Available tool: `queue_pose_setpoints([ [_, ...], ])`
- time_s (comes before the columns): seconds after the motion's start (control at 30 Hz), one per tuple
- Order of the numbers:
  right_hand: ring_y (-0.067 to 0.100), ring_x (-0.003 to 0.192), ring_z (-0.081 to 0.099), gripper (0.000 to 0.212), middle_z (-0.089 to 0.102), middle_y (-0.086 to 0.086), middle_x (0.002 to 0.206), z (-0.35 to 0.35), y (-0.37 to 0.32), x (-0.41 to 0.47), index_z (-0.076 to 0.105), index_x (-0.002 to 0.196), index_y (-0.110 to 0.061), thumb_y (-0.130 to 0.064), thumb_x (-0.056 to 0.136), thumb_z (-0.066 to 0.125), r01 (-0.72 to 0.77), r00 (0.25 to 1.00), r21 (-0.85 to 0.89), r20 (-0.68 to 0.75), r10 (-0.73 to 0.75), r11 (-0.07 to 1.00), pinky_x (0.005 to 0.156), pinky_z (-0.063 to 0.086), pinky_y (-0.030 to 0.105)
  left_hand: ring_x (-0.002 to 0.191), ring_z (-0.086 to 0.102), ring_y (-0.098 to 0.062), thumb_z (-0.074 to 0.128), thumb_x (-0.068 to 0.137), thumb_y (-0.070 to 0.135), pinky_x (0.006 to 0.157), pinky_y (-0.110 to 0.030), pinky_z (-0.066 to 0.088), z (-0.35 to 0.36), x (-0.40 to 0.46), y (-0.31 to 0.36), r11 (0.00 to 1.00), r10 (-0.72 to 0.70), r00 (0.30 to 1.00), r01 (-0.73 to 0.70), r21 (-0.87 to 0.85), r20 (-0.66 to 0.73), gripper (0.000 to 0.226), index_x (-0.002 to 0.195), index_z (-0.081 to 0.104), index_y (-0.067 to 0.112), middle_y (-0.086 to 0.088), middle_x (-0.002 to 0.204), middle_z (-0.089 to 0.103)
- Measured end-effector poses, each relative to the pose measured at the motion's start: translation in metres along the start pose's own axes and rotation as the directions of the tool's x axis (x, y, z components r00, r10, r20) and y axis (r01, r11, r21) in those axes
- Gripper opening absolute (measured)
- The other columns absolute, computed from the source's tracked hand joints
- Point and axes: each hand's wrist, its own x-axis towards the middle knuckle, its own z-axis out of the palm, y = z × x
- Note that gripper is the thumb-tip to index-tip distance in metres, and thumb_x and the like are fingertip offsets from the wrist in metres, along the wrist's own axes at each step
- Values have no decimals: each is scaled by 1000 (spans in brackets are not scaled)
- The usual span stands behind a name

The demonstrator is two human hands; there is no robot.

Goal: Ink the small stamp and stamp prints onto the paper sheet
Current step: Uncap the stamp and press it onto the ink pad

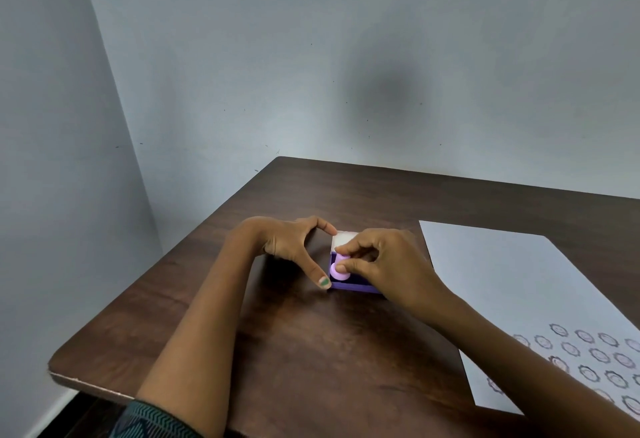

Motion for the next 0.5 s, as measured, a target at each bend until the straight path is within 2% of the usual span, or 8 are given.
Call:
queue_pose_setpoints([
  [0.2, 1, 79, 56, 19, 75, 8, 97, 4, -1, -5, 72, 96, -11, -15, 77, 71, 90, 996, -48, -24, -91, 995, 71, 35, -4, 124, 38, -17, 87, 60, 33, 103, -29, 36, 0, 3, -2, 1000, -11, 1000, 11, 23, -7, 89, 132, 36, 37, 6, 137, 35],
  [0.4, 9, 85, 63, 21, 74, 9, 100, 9, -1, -11, 70, 100, -10, -16, 80, 68, 122, 991, -73, -41, -125, 990, 80, 44, 13, 121, 37, -16, 88, 60, 34, 98, -26, 35, 0, 5, -4, 999, -8, 1000, 8, 31, -7, 86, 130, 38, 37, 9, 133, 34],
  [0.5, 3, 81, 59, 18, 75, 7, 96, 9, -1, -7, 72, 96, -11, -16, 79, 68, 96, 992, -67, -69, -101, 993, 77, 43, 14, 121, 36, -15, 87, 60, 34, 97, -26, 33, 1, 6, -5, 1000, -7, 1000, 7, 28, -7, 86, 130, 38, 36, 9, 132, 34],
])
